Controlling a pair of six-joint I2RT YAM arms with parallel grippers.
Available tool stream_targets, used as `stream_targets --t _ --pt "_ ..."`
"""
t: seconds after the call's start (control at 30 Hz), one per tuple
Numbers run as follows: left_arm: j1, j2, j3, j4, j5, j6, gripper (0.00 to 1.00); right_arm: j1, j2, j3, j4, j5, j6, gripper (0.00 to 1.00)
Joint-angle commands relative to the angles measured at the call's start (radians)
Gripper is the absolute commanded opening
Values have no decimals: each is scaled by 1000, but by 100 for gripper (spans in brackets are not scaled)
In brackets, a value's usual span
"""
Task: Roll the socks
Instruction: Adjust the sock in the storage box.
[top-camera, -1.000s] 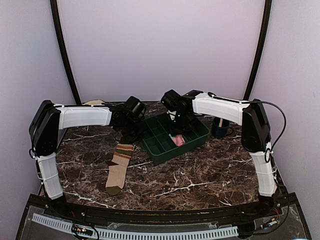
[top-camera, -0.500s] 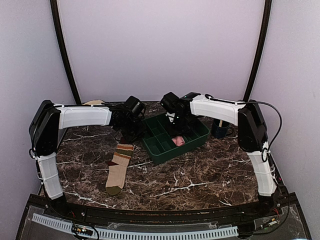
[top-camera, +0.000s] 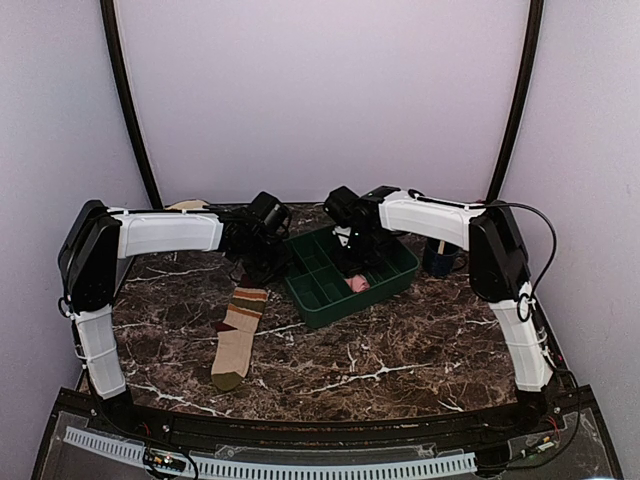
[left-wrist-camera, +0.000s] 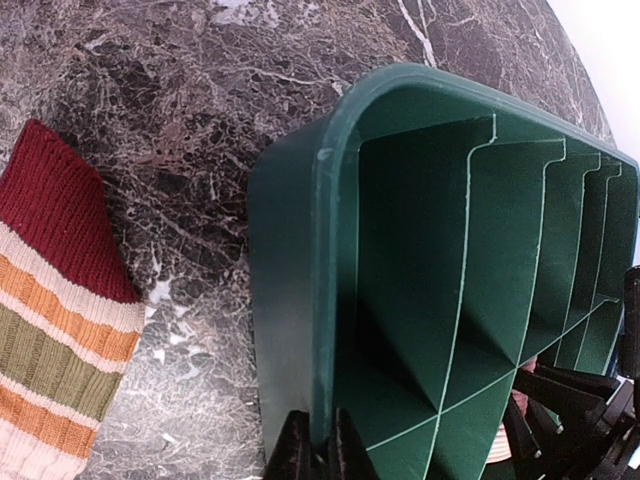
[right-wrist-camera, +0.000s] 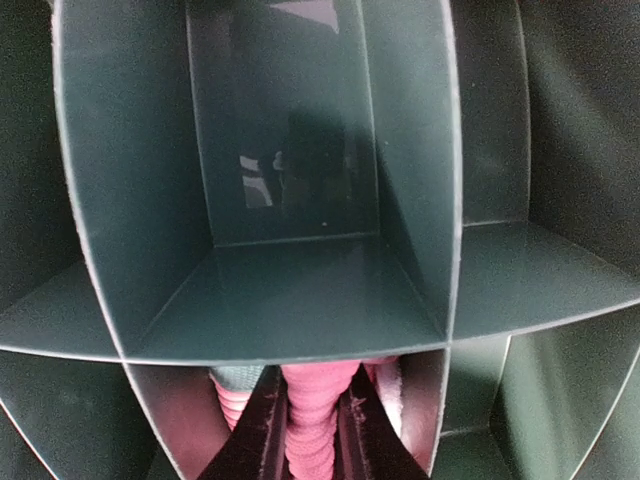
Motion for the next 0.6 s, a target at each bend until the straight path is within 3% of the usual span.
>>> stream_targets --t 0.0,0.1,0.2,0.3,0.57 --pt "-3 54 1 35 50 -11 2 -16 36 -60 -9 -58 13 11" --pt "-3 54 -2 37 48 -14 2 -17 20 -72 2 -68 15 15" --pt "-2 56 -4 38 47 -17 2 -17 5 -45 0 -57 11 33" --pt "-2 57 -9 37 47 -24 2 -18 -11 -6 -2 -45 4 43" --pt "1 60 -9 39 28 -41 1 -19 -95 35 8 -10 8 48"
